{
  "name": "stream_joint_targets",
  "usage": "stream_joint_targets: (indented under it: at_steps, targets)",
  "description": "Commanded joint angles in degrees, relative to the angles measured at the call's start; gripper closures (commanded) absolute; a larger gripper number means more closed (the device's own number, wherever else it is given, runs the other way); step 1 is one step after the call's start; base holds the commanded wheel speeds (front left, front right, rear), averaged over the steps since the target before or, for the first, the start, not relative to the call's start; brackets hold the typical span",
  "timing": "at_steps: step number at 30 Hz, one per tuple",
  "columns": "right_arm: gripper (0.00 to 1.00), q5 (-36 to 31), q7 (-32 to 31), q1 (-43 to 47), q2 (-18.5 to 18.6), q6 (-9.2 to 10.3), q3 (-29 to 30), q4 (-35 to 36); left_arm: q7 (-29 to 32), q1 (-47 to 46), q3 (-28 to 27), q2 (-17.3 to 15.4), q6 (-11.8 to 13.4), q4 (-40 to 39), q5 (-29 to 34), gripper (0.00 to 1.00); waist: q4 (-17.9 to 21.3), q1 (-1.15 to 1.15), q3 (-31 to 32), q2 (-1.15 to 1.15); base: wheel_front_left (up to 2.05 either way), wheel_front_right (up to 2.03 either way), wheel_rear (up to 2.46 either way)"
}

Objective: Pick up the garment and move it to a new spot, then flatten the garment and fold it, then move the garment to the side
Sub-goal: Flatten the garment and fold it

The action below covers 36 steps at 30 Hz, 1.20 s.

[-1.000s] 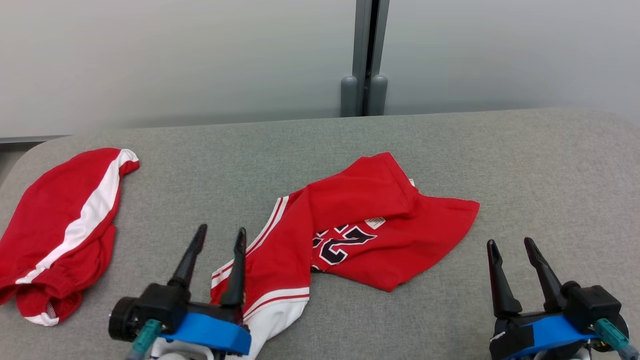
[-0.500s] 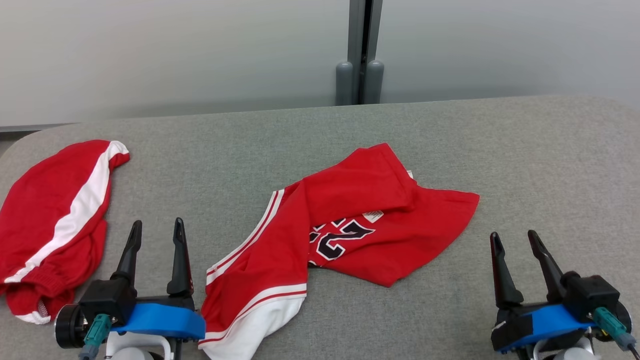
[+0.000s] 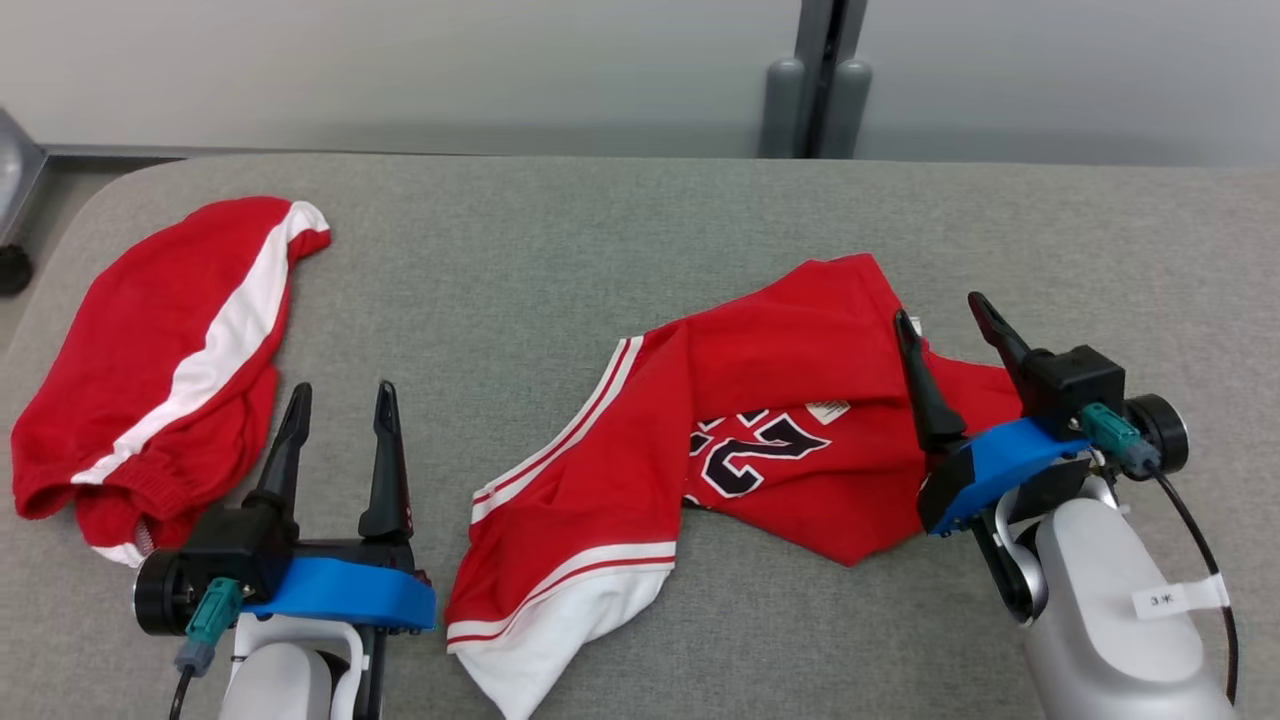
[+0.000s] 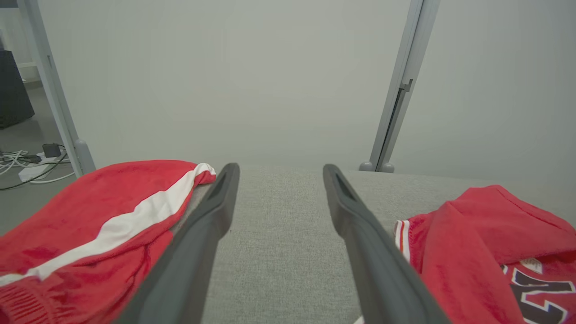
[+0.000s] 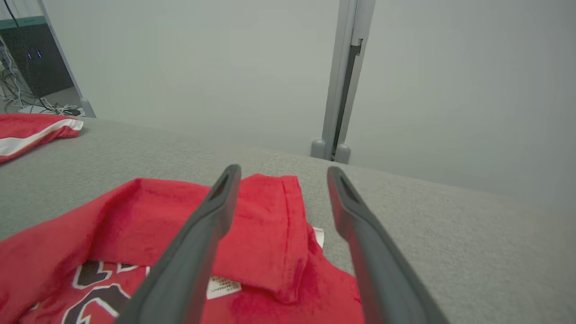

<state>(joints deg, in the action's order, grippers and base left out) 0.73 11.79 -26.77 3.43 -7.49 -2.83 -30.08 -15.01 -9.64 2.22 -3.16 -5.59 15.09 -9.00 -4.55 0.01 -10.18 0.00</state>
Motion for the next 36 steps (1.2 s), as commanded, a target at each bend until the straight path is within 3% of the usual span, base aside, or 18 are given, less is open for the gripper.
stream_joint_targets:
  at_steps: [1, 10, 20, 21, 29, 36]
  targets:
    - [0.00, -0.4, -0.4, -1.5, 0.6, -0.01, 0.3, -2.5, -0.3, -1.0, 0.0, 0.2, -0.1, 0.0, 0.0, 0.00, -1.7, -0.01, -1.4, 0.00, 0.00, 0.00, 0.00]
    - [0.00, -1.3, 0.6, -5.5, 1.6, -0.02, 2.7, -17.6, -0.3, -2.2, 1.5, 0.3, 0.2, -0.3, -1.2, 0.00, -5.0, -0.01, -3.2, 0.00, 0.00, 0.00, 0.00]
    - [0.00, 0.0, 2.6, -10.0, 0.7, -0.02, 4.0, -27.1, -0.3, -2.7, 3.4, 0.3, 1.0, 0.1, -2.6, 0.00, -6.3, -0.01, -4.0, 0.00, 0.00, 0.00, 0.00]
    - [1.00, 0.2, 2.8, -10.3, 0.6, -0.02, 3.8, -27.7, -0.3, -2.7, 3.5, 0.3, 1.1, 0.1, -2.6, 0.00, -6.4, -0.01, -4.0, 0.00, 0.00, 0.00, 0.00]
    - [1.00, 1.4, 3.4, -13.2, 1.0, -0.01, 3.3, -28.2, -0.3, -2.3, 3.7, 0.3, 1.3, 0.4, -3.1, 0.00, -6.1, -0.01, -3.4, 0.00, 0.00, 0.00, 0.00]
    - [1.00, 3.0, 3.4, -17.9, 1.6, -0.01, 2.0, -22.5, -0.3, -1.7, 3.7, 0.3, 1.5, 0.4, -3.7, 0.00, -4.8, -0.01, -2.3, 0.00, 0.00, 0.00, 0.00]
